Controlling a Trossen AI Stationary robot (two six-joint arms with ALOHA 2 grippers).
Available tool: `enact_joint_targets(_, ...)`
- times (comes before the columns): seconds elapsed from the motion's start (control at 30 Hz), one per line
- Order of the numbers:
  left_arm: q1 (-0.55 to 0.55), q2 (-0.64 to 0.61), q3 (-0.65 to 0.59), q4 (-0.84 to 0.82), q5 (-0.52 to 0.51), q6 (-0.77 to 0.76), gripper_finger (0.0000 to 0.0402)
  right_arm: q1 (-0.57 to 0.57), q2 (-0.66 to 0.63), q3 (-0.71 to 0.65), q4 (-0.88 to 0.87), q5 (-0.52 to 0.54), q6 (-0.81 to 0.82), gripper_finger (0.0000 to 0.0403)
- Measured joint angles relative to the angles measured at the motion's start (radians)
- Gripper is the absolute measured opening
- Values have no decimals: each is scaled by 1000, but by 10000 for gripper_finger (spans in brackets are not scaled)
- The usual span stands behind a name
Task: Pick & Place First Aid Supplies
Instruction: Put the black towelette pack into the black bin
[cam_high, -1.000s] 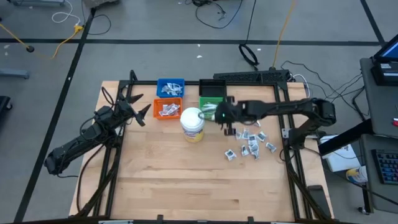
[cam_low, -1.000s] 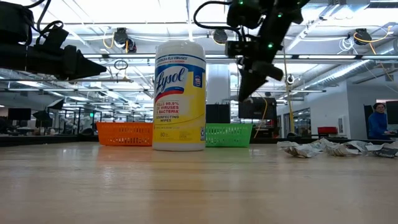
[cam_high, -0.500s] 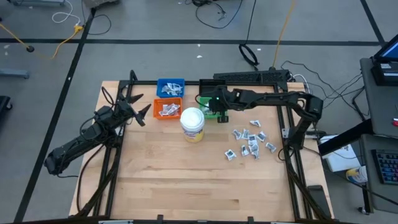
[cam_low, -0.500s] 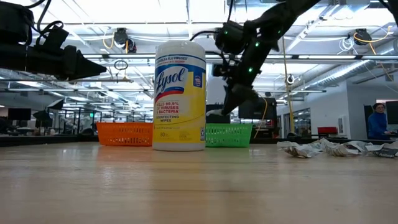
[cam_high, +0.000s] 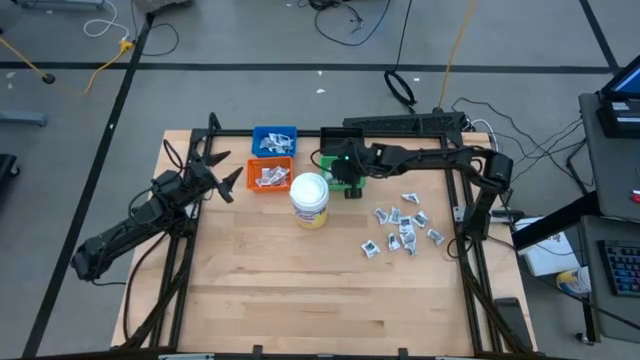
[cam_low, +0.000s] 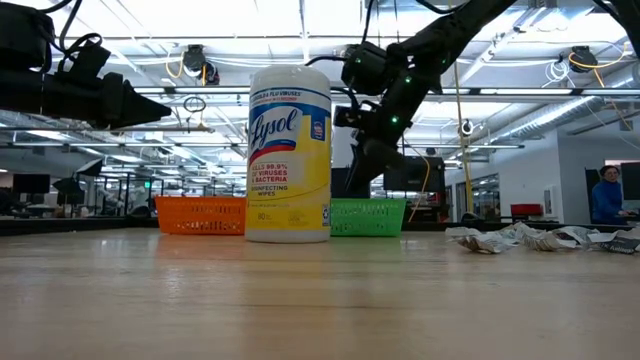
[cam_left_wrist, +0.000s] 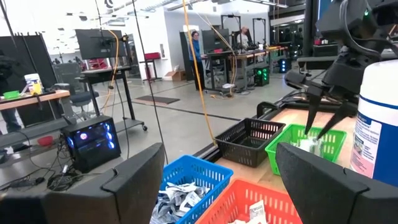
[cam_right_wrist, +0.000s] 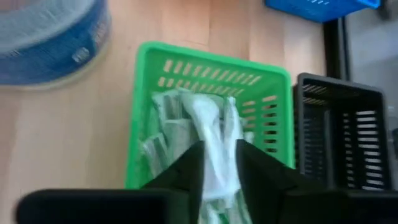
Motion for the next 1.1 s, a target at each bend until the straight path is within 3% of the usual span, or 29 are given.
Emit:
enact_joint_targets(0.1, 0, 0, 0, 0, 0, 0, 310, -1, 0, 0, 0, 4, 54, 130)
enact_joint_targets(0.2, 0, 0, 0, 0, 0, 0, 310, -1, -13, 0, -12, 72, 143, 166)
enact_joint_targets(0.33, 0, 0, 0, -1, 0, 0, 310, -1, -78, 2, -79, 145, 308, 189)
enact_joint_targets(0.47, 0, 0, 0, -1, 0, 0, 310, -6, -116, 0, -211, 205, 473, 190)
enact_joint_targets(0.63, 0, 0, 0, -1, 0, 0, 310, -21, -171, -21, -369, 199, 681, 181)
enact_joint_targets(0.77, 0, 0, 0, -1, 0, 0, 310, -28, -236, -106, -427, 147, 757, 174)
enact_joint_targets(1.1, 0, 0, 0, -1, 0, 0, 310, -43, -397, -351, -428, 150, 854, 174)
